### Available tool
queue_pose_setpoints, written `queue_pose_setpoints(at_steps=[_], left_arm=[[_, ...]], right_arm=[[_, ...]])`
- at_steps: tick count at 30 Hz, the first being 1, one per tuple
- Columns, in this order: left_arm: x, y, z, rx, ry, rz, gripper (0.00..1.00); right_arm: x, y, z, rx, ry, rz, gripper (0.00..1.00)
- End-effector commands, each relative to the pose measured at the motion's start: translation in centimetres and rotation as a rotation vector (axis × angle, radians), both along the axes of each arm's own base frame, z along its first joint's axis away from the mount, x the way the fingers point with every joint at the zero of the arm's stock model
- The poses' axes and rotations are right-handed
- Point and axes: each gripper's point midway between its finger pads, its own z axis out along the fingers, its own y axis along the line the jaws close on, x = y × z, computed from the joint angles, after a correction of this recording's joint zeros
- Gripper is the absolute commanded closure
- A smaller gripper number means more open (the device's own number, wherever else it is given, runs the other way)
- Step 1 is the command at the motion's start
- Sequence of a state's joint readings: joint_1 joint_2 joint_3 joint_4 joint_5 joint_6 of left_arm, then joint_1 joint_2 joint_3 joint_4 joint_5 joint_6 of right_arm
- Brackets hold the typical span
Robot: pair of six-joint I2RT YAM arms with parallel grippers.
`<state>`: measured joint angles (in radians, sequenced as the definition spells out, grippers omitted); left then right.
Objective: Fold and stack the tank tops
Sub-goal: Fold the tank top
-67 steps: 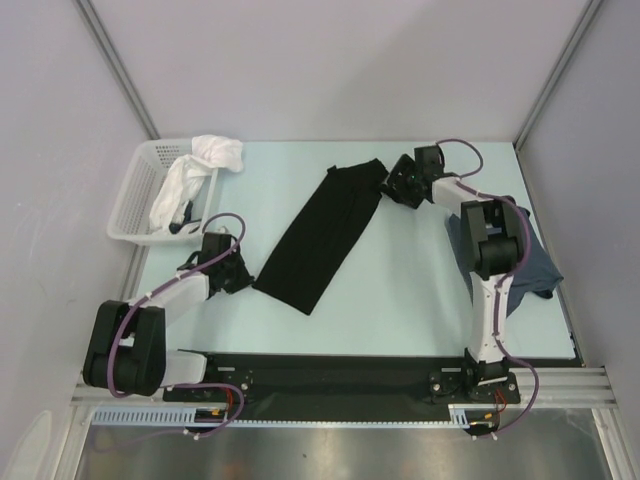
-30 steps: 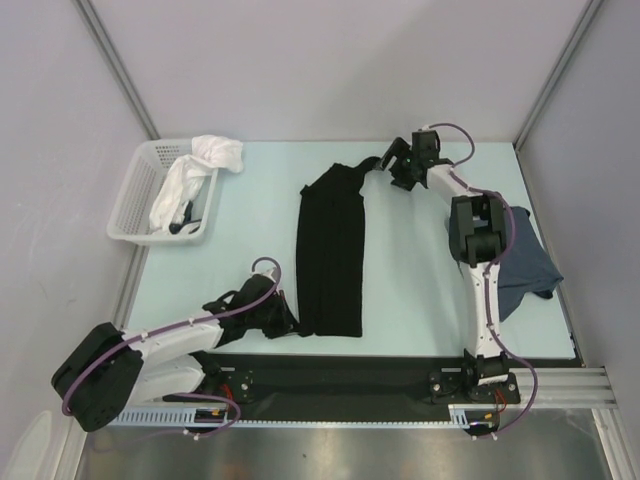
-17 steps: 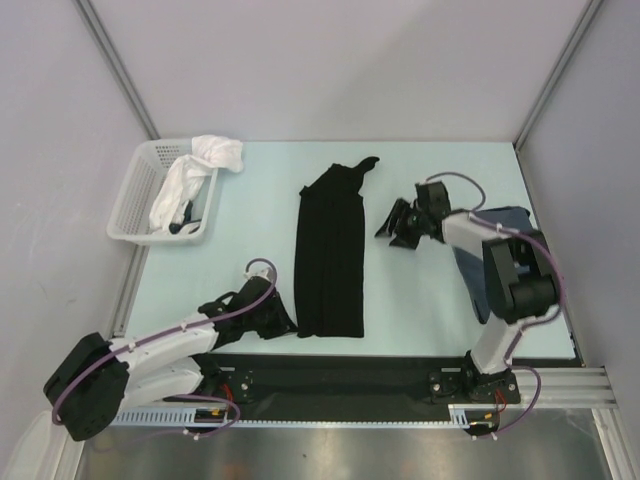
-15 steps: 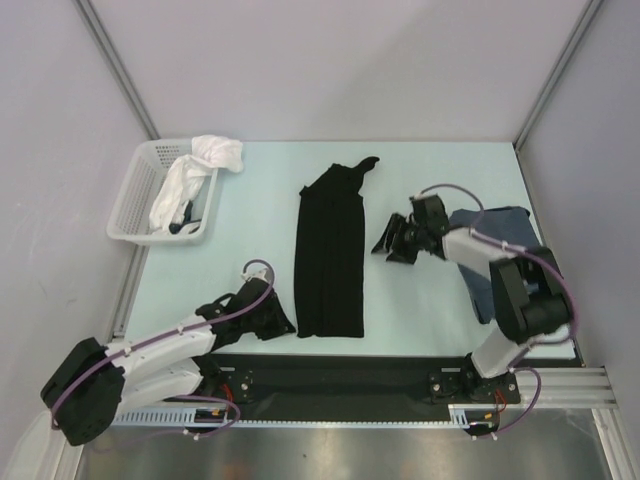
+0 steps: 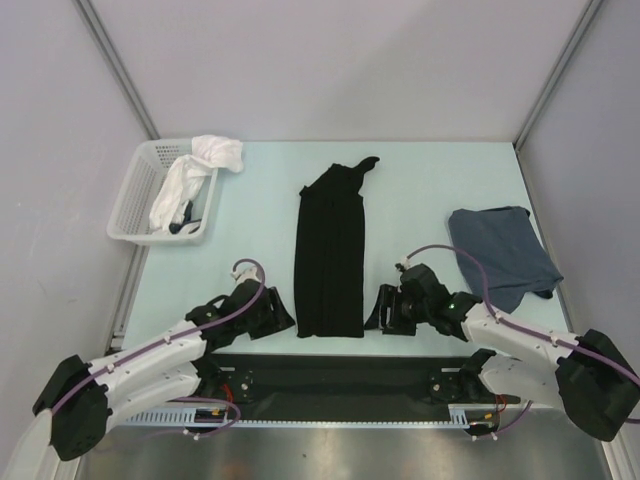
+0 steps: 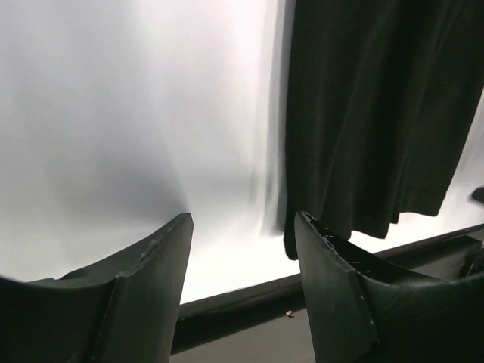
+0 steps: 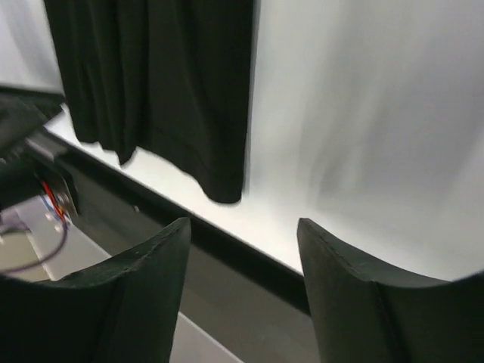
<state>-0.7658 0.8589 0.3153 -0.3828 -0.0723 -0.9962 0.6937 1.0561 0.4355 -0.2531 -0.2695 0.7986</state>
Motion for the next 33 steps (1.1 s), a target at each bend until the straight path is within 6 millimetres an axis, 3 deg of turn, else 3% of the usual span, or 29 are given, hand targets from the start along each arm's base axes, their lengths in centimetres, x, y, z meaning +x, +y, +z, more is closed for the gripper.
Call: queue_pose_setpoints(at_steps=[1, 12, 15, 16, 19, 24, 33], left_arm=[[-1.1, 0.5, -1.4, 0.043, 0.044, -0.040, 0.38], [-1.6, -0.9, -1.3, 0.014, 0.044, -0.091, 0.40], [-1.8, -0.9, -1.3, 0.016, 0.049, -0.096, 0.41], [-1.9, -1.0, -1.2, 0.015, 0.046, -0.101, 0.41], [-2.1, -1.0, -1.3, 0.020, 0.048, -0.109, 0.42], [-2.7, -1.4, -1.5, 0.018, 0.066, -0.127, 0.43], [-3.6, -3.0, -1.0, -0.008, 0.074, -0.162, 0.44]], right_arm=[[-1.0, 0.6, -1.0, -0.001, 0.034, -0.055, 0.37], [-1.8, 3.3, -2.9, 0.023, 0.069, -0.015, 0.49], [-1.9, 3.4, -3.4, 0.002, 0.086, -0.013, 0.63], [-2.1, 3.4, -3.6, -0.005, 0.091, -0.010, 0.77], [-2.4, 2.4, -3.9, -0.043, 0.093, -0.037, 1.00], [-3.1, -0.1, -3.9, -0.112, 0.083, -0.078, 1.00], [-4.0, -1.0, -4.5, -0.119, 0.095, -0.072, 1.00]])
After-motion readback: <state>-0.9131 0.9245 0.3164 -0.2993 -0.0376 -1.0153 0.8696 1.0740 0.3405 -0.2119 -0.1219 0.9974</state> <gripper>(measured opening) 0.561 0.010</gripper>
